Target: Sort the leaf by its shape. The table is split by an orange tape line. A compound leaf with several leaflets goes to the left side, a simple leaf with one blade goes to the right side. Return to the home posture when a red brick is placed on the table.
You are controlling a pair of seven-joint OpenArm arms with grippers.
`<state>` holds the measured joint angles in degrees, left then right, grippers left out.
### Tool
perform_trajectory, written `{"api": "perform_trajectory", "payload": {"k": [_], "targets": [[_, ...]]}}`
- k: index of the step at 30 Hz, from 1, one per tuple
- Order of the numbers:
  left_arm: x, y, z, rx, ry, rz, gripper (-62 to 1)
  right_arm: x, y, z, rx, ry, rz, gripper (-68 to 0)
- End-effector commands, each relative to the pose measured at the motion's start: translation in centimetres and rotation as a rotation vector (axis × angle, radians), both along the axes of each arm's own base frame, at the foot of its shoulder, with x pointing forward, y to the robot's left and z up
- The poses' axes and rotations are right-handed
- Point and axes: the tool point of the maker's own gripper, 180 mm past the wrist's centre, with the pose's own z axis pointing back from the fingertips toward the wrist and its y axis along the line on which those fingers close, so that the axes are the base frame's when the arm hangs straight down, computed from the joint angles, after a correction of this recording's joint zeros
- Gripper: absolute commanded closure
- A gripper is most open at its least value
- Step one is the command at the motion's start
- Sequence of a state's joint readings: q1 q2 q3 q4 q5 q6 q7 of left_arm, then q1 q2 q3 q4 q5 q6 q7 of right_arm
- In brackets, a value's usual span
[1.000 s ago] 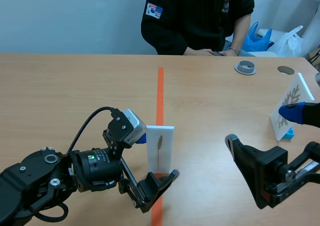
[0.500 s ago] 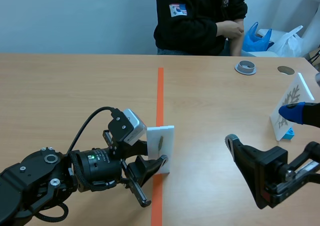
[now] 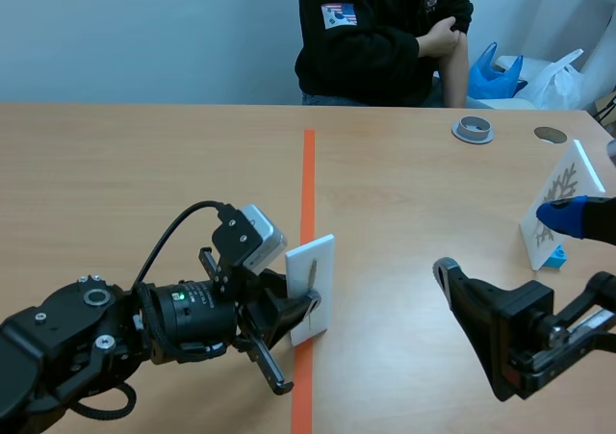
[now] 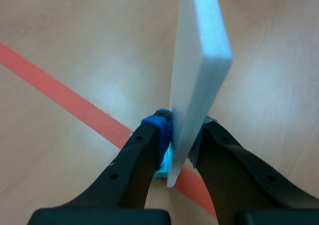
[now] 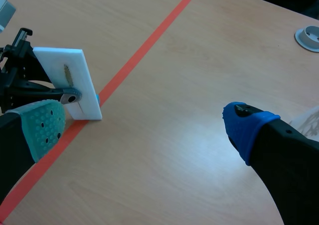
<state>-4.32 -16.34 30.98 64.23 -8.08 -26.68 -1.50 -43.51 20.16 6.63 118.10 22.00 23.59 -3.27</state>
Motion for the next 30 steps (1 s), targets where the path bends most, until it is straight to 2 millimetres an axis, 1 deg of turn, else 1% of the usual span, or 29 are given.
{"api": "perform_trajectory", "payload": {"k": [1, 3, 6, 9, 13, 17, 20, 23, 25, 27, 30], "targets": [[1.1, -0.6, 3.3, -0.057, -0.066, 0.002, -4.2, 0.6, -0.2, 0.9, 0.004, -0.038, -0.001, -67.9], [1.8, -0.3, 4.9, -0.061, -0.085, 0.015, -4.2, 0.6, -0.2, 0.9, 0.004, -0.038, -0.001, -67.9], [3.3, 0.9, 7.3, -0.074, -0.108, 0.061, -4.2, 0.6, -0.2, 0.9, 0.004, -0.041, -0.001, -67.9], [4.8, 3.1, 9.3, -0.081, -0.122, 0.129, -4.2, 0.8, -0.2, 1.1, 0.003, -0.047, -0.001, -67.9], [7.0, 7.1, 11.4, -0.087, -0.150, 0.251, -4.1, 0.9, -0.2, 1.2, 0.004, -0.052, -0.001, -67.9], [9.3, 12.5, 12.8, -0.056, -0.203, 0.414, -4.2, 0.9, -0.2, 1.2, 0.004, -0.052, -0.001, -67.9], [10.5, 16.2, 13.8, -0.021, -0.243, 0.516, -4.2, 0.9, -0.2, 1.2, 0.004, -0.052, -0.001, -67.9], [11.2, 19.2, 14.5, 0.016, -0.271, 0.606, -4.2, 0.9, -0.2, 1.2, 0.004, -0.052, -0.001, -67.9], [11.5, 20.7, 14.4, 0.033, -0.279, 0.651, -4.2, 0.9, -0.2, 1.2, 0.004, -0.052, -0.001, -67.9], [11.8, 22.0, 14.0, 0.042, -0.281, 0.691, -4.2, 0.9, -0.2, 1.2, 0.004, -0.052, -0.001, -67.9], [12.2, 23.8, 12.7, 0.046, -0.267, 0.738, -4.2, 0.9, -0.2, 1.2, 0.004, -0.052, -0.001, -67.9]]}}
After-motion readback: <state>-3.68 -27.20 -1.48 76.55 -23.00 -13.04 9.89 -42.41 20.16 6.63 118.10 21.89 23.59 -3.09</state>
